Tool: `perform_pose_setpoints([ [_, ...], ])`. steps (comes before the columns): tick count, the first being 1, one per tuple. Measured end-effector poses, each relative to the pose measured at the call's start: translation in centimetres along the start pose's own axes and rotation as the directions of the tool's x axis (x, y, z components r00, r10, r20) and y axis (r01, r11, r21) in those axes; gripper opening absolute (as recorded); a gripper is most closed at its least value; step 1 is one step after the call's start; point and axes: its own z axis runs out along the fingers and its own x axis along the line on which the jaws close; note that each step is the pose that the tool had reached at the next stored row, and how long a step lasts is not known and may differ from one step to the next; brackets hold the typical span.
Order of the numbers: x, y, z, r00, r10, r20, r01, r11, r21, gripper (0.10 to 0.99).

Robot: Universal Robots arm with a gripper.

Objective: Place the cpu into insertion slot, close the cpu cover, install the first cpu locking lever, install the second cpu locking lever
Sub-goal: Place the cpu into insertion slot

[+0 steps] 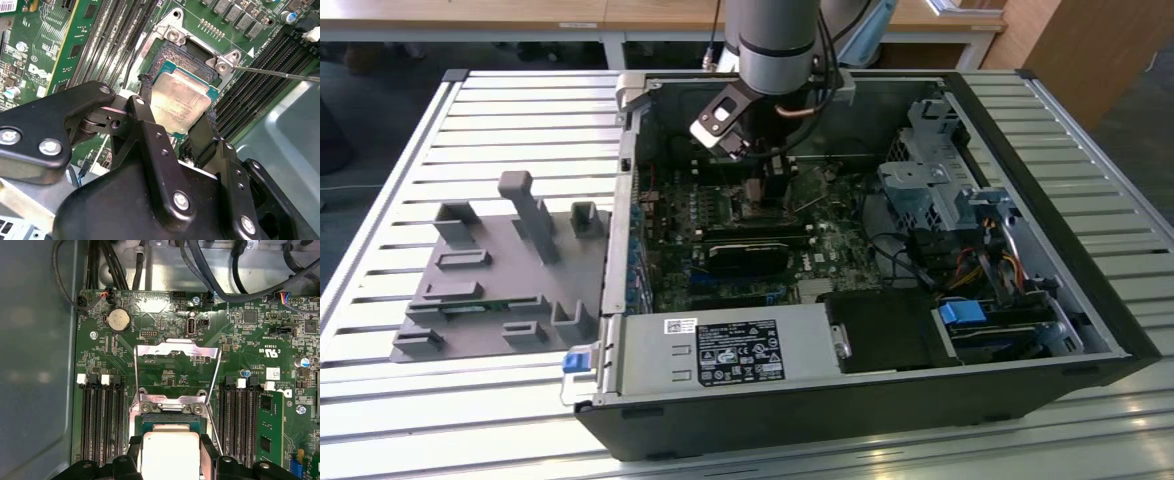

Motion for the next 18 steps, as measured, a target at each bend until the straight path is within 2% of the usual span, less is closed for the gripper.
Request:
perform_pose_setpoints([
  [18, -0.01, -0.11, 1.02, 1.0, 0.001, 0.0007, -0.001, 1.0, 0.0, 0.541],
])
